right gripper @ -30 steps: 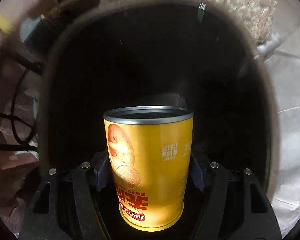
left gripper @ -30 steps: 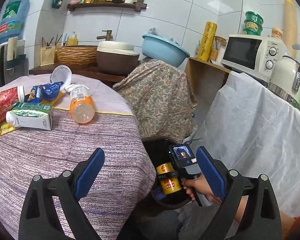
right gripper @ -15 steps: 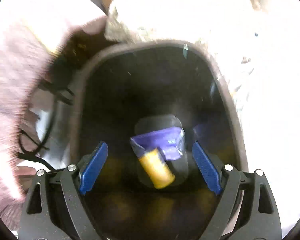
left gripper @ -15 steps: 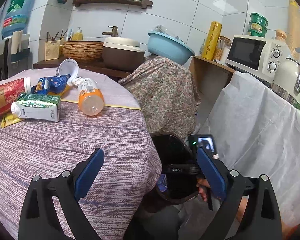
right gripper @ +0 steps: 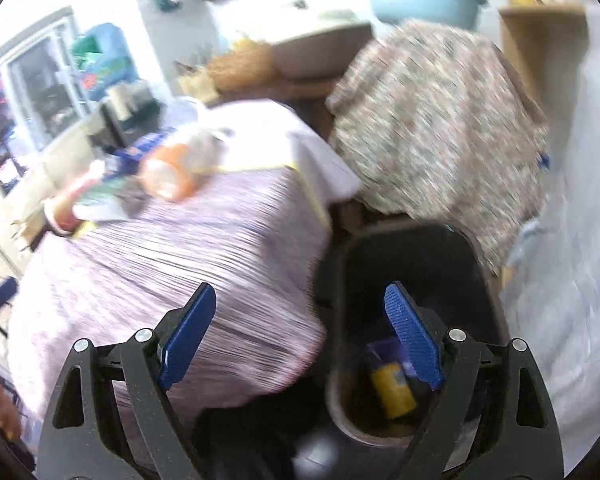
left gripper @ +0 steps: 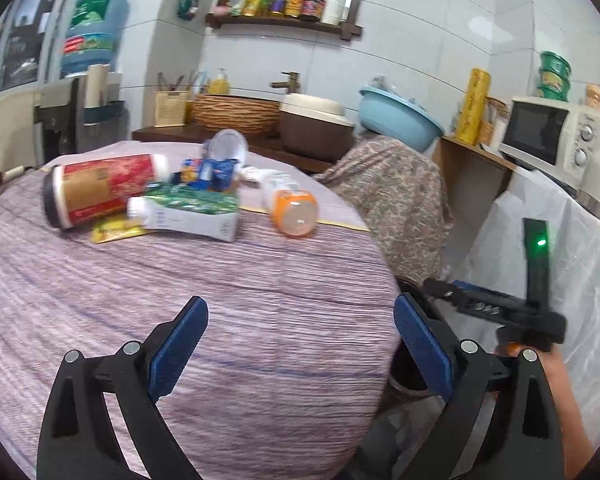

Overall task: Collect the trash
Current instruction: 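Move the right gripper to the white milk bottle and grasp it, then grasp the red patterned cup with the left gripper and lift it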

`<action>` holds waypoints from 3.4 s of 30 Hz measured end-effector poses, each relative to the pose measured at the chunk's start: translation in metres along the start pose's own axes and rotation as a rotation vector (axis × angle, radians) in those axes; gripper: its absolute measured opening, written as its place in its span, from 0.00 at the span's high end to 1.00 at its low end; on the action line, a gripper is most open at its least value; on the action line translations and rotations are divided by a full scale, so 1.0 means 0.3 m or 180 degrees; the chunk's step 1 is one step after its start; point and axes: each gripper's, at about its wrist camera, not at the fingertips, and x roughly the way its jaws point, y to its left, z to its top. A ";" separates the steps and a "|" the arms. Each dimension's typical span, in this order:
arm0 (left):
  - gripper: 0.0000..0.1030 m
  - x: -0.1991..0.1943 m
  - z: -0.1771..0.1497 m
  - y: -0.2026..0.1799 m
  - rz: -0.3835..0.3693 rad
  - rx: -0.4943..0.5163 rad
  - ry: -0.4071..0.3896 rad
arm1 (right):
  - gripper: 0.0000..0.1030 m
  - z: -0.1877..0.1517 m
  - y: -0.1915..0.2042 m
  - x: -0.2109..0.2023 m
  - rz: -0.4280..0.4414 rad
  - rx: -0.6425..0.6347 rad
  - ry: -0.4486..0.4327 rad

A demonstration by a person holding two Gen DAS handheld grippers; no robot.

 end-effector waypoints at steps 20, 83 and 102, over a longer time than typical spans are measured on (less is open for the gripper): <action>0.09 -0.138 -0.034 0.308 0.0499 -0.0220 -0.0025 | 0.17 0.351 0.486 0.339 0.0069 -0.0880 0.0400; 0.24 0.702 0.449 0.518 0.1047 0.2295 0.2077 | 0.40 0.268 0.343 0.315 0.0432 -0.0629 0.0560; 0.32 0.078 0.443 0.620 0.0947 0.1083 0.0514 | 0.40 0.182 0.343 0.113 0.0710 -0.0543 0.0113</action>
